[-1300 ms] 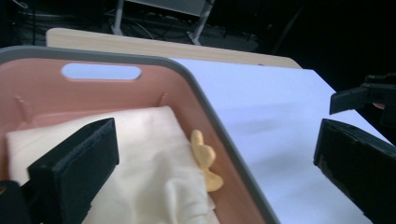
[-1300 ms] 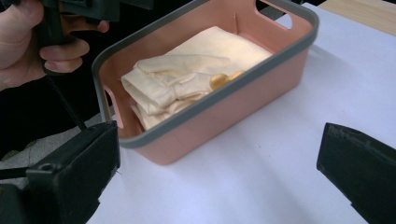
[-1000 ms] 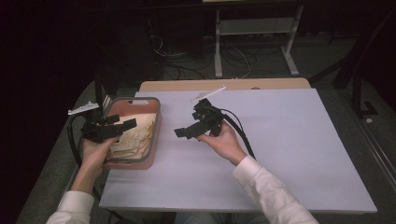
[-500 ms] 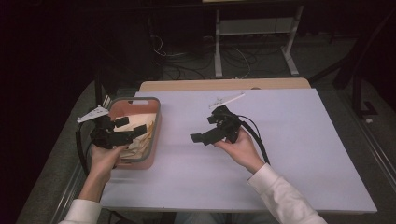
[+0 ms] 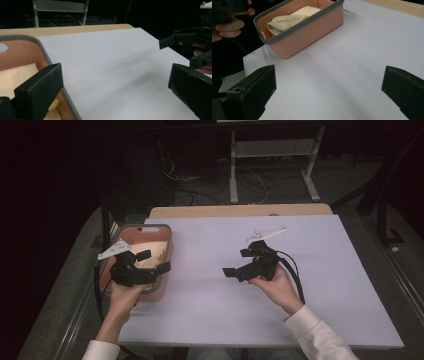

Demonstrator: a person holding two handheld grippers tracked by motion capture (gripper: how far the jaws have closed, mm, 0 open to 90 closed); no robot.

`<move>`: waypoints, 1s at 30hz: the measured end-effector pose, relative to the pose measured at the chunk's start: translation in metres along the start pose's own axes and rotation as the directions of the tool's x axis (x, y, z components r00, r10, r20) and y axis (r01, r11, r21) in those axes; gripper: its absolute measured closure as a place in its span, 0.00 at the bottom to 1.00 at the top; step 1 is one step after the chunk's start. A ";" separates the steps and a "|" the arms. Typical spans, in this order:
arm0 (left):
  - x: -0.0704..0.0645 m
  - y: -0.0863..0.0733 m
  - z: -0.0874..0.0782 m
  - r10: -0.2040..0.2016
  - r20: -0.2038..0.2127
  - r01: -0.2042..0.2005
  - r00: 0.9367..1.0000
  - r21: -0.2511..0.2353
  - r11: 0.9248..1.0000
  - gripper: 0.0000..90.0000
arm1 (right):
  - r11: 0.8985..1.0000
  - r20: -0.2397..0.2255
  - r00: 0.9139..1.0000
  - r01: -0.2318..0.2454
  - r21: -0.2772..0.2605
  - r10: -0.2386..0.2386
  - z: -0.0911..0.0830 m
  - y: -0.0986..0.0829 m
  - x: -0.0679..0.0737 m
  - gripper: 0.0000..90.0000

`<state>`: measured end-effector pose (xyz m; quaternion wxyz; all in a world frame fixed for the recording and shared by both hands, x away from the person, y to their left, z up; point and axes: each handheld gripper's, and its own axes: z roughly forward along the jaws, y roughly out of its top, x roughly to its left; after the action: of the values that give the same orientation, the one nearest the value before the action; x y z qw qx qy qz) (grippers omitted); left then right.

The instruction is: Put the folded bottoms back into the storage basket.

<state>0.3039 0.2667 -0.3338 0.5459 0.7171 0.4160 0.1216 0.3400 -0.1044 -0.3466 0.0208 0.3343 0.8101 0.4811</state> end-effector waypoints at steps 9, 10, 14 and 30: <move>-0.014 -0.008 0.008 0.037 0.014 -0.037 0.999 0.025 0.999 0.00 | 1.000 0.020 1.000 -0.017 -0.009 0.018 -0.016 -0.017 -0.009 0.00; -0.016 -0.009 0.009 0.040 0.015 -0.040 0.999 0.028 0.999 0.00 | 1.000 0.022 1.000 -0.020 -0.010 0.021 -0.018 -0.019 -0.010 0.00; -0.021 -0.013 0.012 0.054 0.018 -0.055 0.998 0.036 0.998 0.00 | 0.999 0.028 0.999 -0.032 -0.014 0.033 -0.024 -0.028 -0.013 0.00; -0.037 -0.026 0.020 0.093 0.038 -0.095 0.995 0.062 0.994 0.00 | 0.998 0.039 0.999 -0.031 -0.059 0.033 -0.047 -0.054 -0.019 0.00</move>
<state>0.2812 0.2277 -0.3540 0.5238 0.7549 0.3757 0.1211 0.3100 -0.1682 -0.3695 0.0392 0.3560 0.7897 0.4981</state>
